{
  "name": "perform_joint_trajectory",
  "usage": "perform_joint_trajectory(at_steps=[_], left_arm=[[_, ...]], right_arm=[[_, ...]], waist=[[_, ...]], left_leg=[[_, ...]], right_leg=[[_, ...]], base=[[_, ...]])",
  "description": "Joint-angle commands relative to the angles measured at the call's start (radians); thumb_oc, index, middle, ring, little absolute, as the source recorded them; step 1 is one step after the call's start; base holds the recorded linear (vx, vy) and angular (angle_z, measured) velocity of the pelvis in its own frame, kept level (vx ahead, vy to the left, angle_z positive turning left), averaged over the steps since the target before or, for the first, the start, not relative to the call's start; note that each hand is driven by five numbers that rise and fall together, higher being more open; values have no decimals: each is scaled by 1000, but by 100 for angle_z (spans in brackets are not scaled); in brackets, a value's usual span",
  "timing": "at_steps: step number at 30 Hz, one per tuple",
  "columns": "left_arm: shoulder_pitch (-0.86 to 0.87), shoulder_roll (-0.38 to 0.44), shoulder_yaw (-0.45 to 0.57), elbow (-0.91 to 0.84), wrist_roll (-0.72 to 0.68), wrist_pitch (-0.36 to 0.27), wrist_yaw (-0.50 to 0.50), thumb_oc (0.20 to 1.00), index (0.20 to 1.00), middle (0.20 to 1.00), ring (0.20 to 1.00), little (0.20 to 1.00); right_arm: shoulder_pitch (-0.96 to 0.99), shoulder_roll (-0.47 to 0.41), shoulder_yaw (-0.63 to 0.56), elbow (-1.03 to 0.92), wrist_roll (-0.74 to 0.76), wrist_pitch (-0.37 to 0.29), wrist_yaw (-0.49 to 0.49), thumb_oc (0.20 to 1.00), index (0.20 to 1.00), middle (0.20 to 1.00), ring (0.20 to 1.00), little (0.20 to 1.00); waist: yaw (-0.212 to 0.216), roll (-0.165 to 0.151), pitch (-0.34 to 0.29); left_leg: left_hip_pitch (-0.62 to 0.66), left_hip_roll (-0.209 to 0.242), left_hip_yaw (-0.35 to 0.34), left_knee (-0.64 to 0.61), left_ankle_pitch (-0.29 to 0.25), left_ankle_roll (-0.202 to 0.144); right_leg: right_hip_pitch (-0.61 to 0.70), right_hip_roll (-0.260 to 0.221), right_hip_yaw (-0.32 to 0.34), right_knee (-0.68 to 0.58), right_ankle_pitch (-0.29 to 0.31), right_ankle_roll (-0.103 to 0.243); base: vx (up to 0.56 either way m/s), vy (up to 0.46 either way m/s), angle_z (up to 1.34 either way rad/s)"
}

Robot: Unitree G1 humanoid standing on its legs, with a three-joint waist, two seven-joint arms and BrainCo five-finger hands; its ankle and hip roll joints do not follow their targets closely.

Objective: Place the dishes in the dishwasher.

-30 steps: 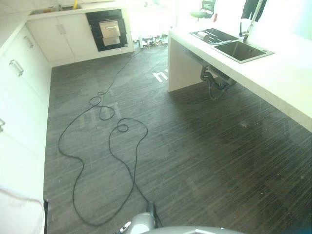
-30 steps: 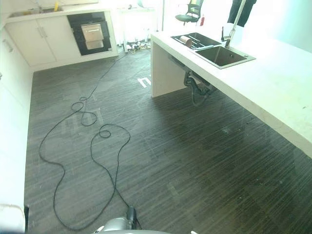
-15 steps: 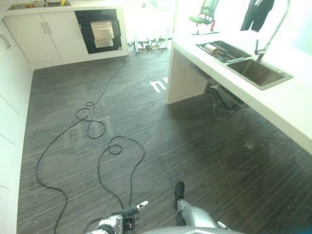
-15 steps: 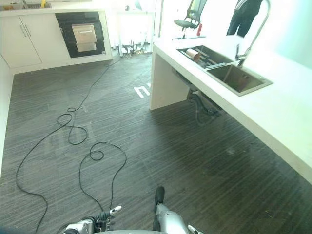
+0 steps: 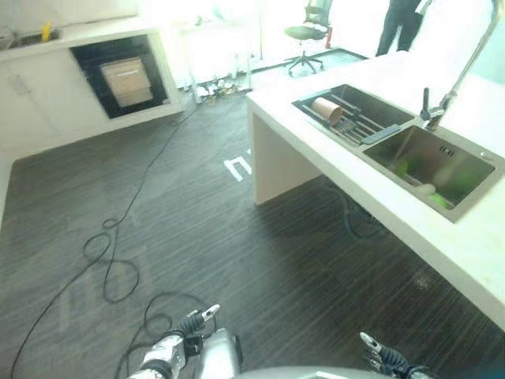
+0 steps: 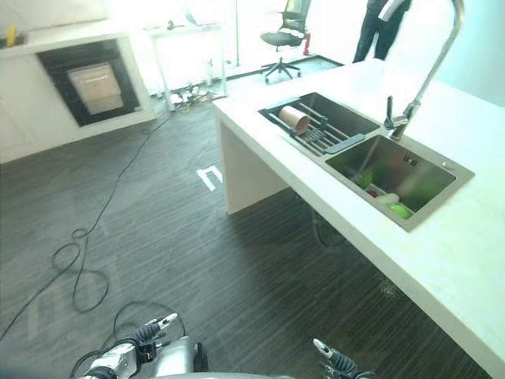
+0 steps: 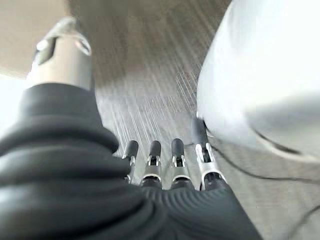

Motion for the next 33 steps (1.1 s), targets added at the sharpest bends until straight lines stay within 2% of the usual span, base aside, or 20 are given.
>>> perform_joint_trajectory(at_steps=[1, 2, 3, 6, 7, 10, 11, 12, 15, 17, 18, 20, 21, 22, 23, 25, 27, 28, 30, 33], left_arm=[[8, -32, -46, 11, -92, -25, 37, 1000, 1000, 1000, 1000, 1000], [16, -33, -43, 23, -98, -44, 39, 1000, 1000, 1000, 1000, 1000], [19, -35, -39, 34, -88, -53, 31, 1000, 1000, 1000, 1000, 1000], [17, -33, -35, 53, -68, -67, 17, 1000, 1000, 1000, 1000, 1000], [7, -22, -43, 61, -92, -49, 8, 1000, 1000, 1000, 1000, 1000], [-11, -6, -51, 68, -91, -35, 7, 1000, 1000, 1000, 1000, 1000], [-11, -3, -52, 67, -108, -28, 23, 1000, 1000, 1000, 1000, 1000], [-3, 3, -46, 59, -125, -22, 50, 1000, 1000, 1000, 1000, 1000], [-4, 28, -36, 47, -153, 6, 76, 1000, 1000, 1000, 1000, 1000], [15, 42, 5, 42, -170, 18, 83, 1000, 1000, 1000, 1000, 1000], [18, 43, 10, 42, -169, 19, 80, 1000, 1000, 1000, 1000, 1000], [30, 45, 32, 42, -140, 26, 83, 1000, 1000, 1000, 1000, 1000], [38, 42, 54, 59, -61, 34, 88, 1000, 1000, 1000, 1000, 1000], [42, 39, 47, 64, -45, 33, 84, 1000, 1000, 1000, 1000, 1000], [63, 25, 46, 77, -75, 40, 95, 1000, 1000, 1000, 1000, 1000], [65, 19, 61, 84, -77, 74, 78, 1000, 1000, 1000, 1000, 1000], [50, 6, 41, 100, -44, 117, 75, 1000, 1000, 1000, 1000, 1000], [47, 4, 42, 119, -39, 135, 61, 1000, 1000, 1000, 1000, 1000], [35, 15, 36, 149, -34, 222, 48, 1000, 1000, 1000, 1000, 1000], [47, 34, 61, 183, -67, 286, 59, 1000, 1000, 1000, 1000, 1000]], right_arm=[[14, -19, 20, -19, 29, -26, 43, 1000, 1000, 1000, 1000, 1000], [7, -22, 23, -19, 26, -23, 50, 1000, 1000, 1000, 1000, 1000], [3, -23, 24, -22, 31, -21, 45, 1000, 1000, 1000, 1000, 1000], [-6, -18, 17, -32, 64, -11, 24, 1000, 1000, 1000, 1000, 1000], [6, -5, 4, -38, 78, -18, 26, 1000, 1000, 1000, 1000, 1000], [26, 27, -14, -38, 127, -40, 37, 1000, 1000, 1000, 1000, 1000], [29, 39, -18, -43, 116, -39, 45, 1000, 1000, 1000, 1000, 1000], [27, 46, -17, -49, 109, -30, 47, 1000, 1000, 1000, 1000, 1000], [16, 69, -4, -39, 104, -17, 32, 1000, 1000, 1000, 1000, 1000], [18, 77, -3, -36, 92, -12, 23, 1000, 1000, 1000, 1000, 1000], [19, 76, -4, -35, 91, -12, 24, 1000, 1000, 1000, 1000, 1000], [31, 65, -14, -22, 106, -4, 36, 1000, 1000, 1000, 1000, 1000], [30, 42, -33, -9, 96, 23, 36, 1000, 1000, 1000, 1000, 1000], [27, 31, -36, -12, 114, 42, 26, 1000, 1000, 1000, 1000, 1000], [4, 7, -37, -8, 86, 77, 6, 1000, 1000, 1000, 1000, 1000], [-3, -11, -30, 1, 59, 82, 28, 1000, 1000, 1000, 1000, 1000], [-15, -4, -13, -5, 100, 94, 1, 1000, 1000, 1000, 1000, 1000], [-14, -2, -21, 3, 100, 95, 6, 1000, 1000, 1000, 1000, 1000], [-3, 5, -34, 27, 105, 97, 23, 1000, 1000, 1000, 1000, 1000], [20, 24, -46, 57, 72, 97, 17, 1000, 1000, 1000, 1000, 1000]], waist=[[28, -23, -19], [36, -20, -24], [39, -19, -27], [43, -12, -28], [39, -16, -26], [22, -13, -27], [14, 3, -25], [13, 18, -22], [15, 25, -18], [34, 16, -21], [34, 16, -21], [27, 16, -25], [24, 7, -27], [32, -1, -19], [50, -1, -17], [50, 2, -11], [56, 10, -19], [50, 14, -23], [41, 17, -43], [31, 17, -62]], left_leg=[[193, -4, -199, -78, 46, -20], [165, 4, -228, -78, 55, -25], [157, 11, -219, -78, 60, -27], [197, 26, -185, -54, 59, -24], [193, 6, -139, -6, 40, -8], [254, -24, -76, -32, 27, 25], [310, -28, -50, -65, 24, 32], [358, -28, -16, -78, 11, 34], [403, -26, 49, -78, -9, 21], [424, -15, 129, -78, -20, -8], [425, -14, 134, -78, -21, -10], [418, -19, 143, -78, -20, -4], [429, -33, 196, -50, -10, -24], [372, -31, 172, 55, 10, -45], [331, -13, 81, 26, 18, -48], [356, 8, 82, -26, 20, -37], [364, 18, 57, -78, 27, -33], [359, 27, 71, -78, 28, -39], [363, 20, 85, -78, 14, -39], [379, 10, 99, -78, -3, -36]], right_leg=[[-87, -42, 92, 18, 6, 110], [-69, -44, 122, 26, -19, 116], [-55, -50, 137, 32, -36, 122], [-32, -116, 120, 95, -73, 159], [-29, -154, 73, 138, -81, 184], [-100, -199, -23, 295, 7, 221], [-167, -220, -84, 385, 58, 230], [-210, -244, -156, 421, 87, 228], [-229, -202, -293, 312, 73, 217], [-224, -197, -438, 150, 108, 202], [-222, -194, -441, 135, 109, 200], [-208, -170, -392, 92, 97, 182], [-166, -154, -374, 21, 106, 164], [-152, -150, -351, 10, 109, 154], [-138, -146, -278, 2, 102, 150], [-135, -155, -261, 2, 99, 152], [-138, -164, -278, 2, 87, 161], [-141, -169, -291, 2, 89, 165], [-142, -180, -327, 2, 85, 173], [-152, -191, -334, 2, 88, 183]], base=[[566, 202, -87], [476, 217, -156], [555, 310, -217], [599, 371, -168], [574, 383, -80], [400, 267, -25], [400, 281, -45], [386, 251, -61], [198, 67, -143], [108, -52, -68], [67, -86, -66], [92, -117, -61], [121, -167, -16], [189, -64, -23], [118, 67, -54], [101, 165, -103], [71, 152, -60], [87, 118, -20], [146, 112, -6], [160, 62, 14]])
